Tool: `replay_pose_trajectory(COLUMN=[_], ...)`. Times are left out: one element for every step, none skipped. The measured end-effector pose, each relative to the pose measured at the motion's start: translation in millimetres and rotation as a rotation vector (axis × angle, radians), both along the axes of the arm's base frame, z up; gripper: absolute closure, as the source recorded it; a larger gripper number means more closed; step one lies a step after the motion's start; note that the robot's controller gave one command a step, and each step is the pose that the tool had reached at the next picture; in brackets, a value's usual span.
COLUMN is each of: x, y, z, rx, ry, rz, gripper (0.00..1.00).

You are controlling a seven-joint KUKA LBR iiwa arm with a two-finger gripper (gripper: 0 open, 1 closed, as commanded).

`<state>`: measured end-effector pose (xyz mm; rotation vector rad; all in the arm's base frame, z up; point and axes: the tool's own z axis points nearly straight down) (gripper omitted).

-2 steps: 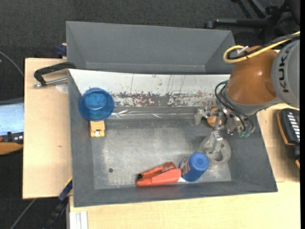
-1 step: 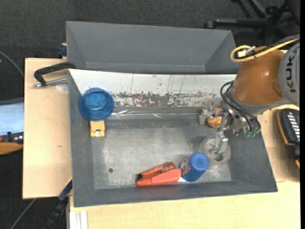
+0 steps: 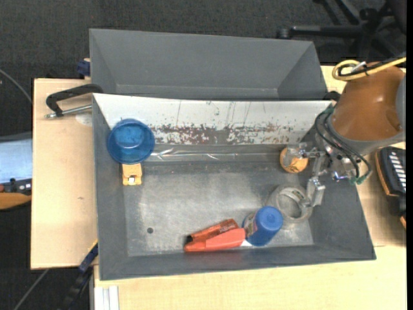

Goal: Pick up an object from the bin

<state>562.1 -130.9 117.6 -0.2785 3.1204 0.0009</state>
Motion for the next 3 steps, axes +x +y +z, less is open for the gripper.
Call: replay_pose_trajectory(x=[-9.1, 22.1, 22.1], y=[1, 1, 1], z=[-47, -45, -45], rx=[0.002, 0.006, 0.006], ry=[0.004, -0.009, -0.009], rz=[-0.052, -0.104, -0.104], gripper=[0.0, 1.0, 1.0])
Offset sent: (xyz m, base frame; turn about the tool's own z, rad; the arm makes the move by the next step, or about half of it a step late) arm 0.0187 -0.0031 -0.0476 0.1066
